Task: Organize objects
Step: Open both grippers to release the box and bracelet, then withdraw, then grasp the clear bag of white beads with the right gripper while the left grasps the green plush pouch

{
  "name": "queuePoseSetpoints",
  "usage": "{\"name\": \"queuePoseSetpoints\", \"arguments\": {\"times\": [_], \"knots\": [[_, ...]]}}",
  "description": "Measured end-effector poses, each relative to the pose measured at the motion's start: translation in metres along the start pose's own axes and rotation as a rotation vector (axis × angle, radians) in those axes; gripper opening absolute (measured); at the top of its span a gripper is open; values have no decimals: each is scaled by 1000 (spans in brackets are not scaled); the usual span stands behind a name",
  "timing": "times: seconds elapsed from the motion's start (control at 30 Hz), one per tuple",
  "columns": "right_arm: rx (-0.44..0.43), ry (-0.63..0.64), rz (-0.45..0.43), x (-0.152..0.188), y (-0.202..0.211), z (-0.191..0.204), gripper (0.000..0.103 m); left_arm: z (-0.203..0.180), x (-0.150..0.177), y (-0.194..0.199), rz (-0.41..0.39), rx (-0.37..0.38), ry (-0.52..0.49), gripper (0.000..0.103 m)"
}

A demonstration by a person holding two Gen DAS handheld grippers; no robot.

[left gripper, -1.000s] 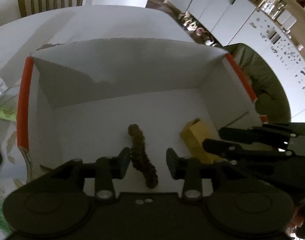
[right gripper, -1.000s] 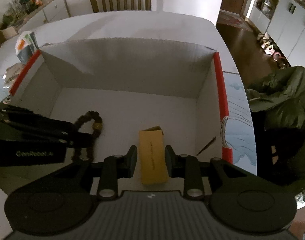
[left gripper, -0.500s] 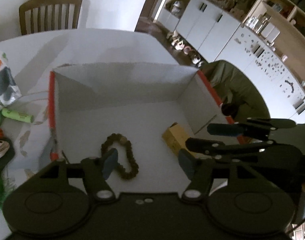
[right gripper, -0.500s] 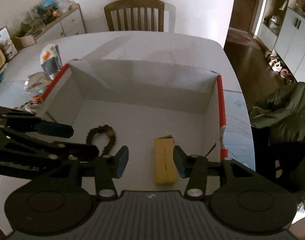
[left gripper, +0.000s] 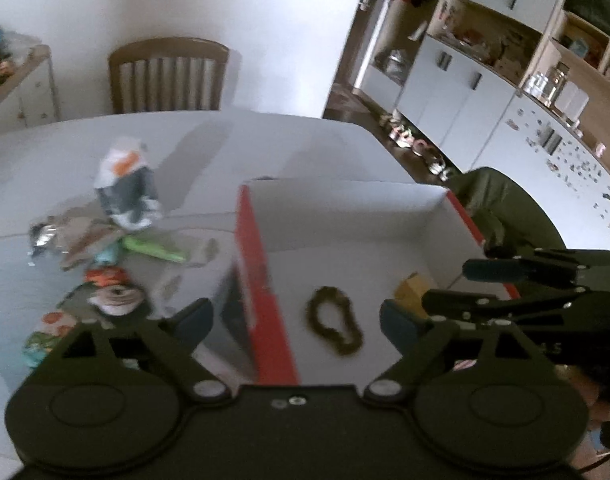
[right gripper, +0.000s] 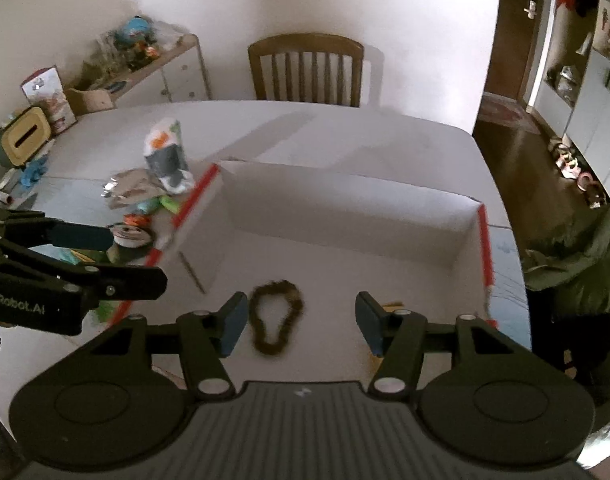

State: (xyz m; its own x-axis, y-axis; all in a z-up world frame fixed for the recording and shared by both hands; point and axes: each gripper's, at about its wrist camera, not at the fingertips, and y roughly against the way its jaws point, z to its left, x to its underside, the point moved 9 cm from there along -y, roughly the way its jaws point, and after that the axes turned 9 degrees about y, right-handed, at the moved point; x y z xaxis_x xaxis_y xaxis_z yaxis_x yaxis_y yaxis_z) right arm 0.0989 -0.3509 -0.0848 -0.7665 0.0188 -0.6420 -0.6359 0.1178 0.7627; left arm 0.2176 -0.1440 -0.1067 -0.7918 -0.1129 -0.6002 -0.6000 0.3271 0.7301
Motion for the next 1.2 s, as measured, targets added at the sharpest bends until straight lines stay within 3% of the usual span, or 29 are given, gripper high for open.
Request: {"name": "queuePoseSetpoints", "arguments": {"times": [0.3,0.8,1.2], "knots": [[-10,4,-48,-25,8,56,69,54,-5,39,-58,-24,-25,102],[-6,-30,-84,-48,-5,147,83,150,-6,68,-82,-28,-40,103],[19,-53,-46,-53,-44,188,83,207,24,38,46,21,-21,103]]}}
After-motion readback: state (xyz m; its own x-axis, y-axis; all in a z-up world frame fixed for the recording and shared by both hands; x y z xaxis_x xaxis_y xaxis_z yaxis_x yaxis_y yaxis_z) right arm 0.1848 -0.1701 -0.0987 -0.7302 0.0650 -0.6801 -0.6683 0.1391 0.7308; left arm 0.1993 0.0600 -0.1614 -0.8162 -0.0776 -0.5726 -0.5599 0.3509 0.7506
